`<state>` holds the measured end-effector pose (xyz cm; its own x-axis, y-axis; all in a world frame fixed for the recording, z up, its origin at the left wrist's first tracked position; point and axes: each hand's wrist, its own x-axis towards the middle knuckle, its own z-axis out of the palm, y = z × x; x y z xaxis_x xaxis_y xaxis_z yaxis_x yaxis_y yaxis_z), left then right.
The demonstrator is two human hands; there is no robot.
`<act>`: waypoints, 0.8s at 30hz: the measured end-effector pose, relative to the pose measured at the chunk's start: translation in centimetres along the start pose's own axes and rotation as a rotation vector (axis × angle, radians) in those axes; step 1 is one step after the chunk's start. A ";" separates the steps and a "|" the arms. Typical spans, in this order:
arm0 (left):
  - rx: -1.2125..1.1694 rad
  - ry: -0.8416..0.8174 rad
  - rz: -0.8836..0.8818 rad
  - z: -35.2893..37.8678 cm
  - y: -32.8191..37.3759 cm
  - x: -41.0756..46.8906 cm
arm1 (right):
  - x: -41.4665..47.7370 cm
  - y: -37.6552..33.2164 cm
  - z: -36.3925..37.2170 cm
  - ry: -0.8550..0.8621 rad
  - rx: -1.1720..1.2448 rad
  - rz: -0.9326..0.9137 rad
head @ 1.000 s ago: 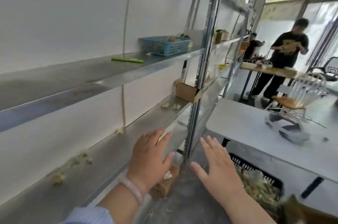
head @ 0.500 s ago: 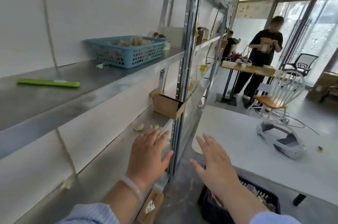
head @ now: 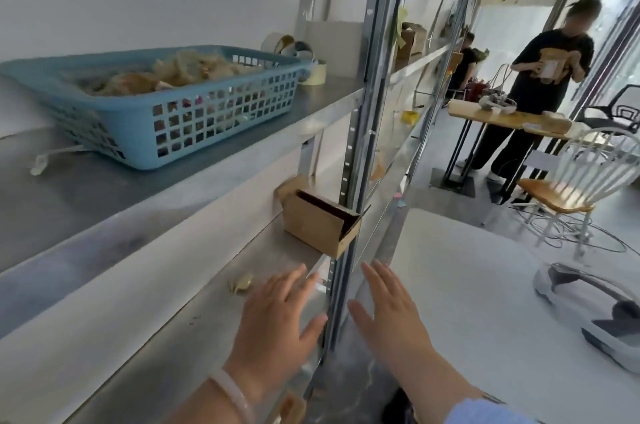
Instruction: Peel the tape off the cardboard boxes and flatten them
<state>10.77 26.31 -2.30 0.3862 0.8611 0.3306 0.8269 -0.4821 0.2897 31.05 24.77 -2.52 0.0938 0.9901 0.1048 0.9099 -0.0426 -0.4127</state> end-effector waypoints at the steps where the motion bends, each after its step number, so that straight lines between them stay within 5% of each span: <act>1: -0.003 -0.008 -0.013 0.6 -0.2 0.9 | 1.4 0.4 0.3 -0.015 0.009 0.000; 8: -0.016 -0.032 -0.209 5.4 0.2 10.5 | 14.7 4.2 -0.9 -0.007 0.182 -0.112; 20: -0.355 -0.146 -0.682 9.9 -0.4 20.0 | 29.5 10.1 3.3 -0.441 1.002 0.635; 24: -0.549 -0.209 -0.760 10.7 -0.3 21.1 | 30.4 10.5 4.7 -0.537 1.134 0.674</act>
<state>23.02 46.31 -5.00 -0.0651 0.9606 -0.2700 0.6000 0.2539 0.7587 41.58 55.07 -7.94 -0.0234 0.7648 -0.6439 -0.0809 -0.6434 -0.7613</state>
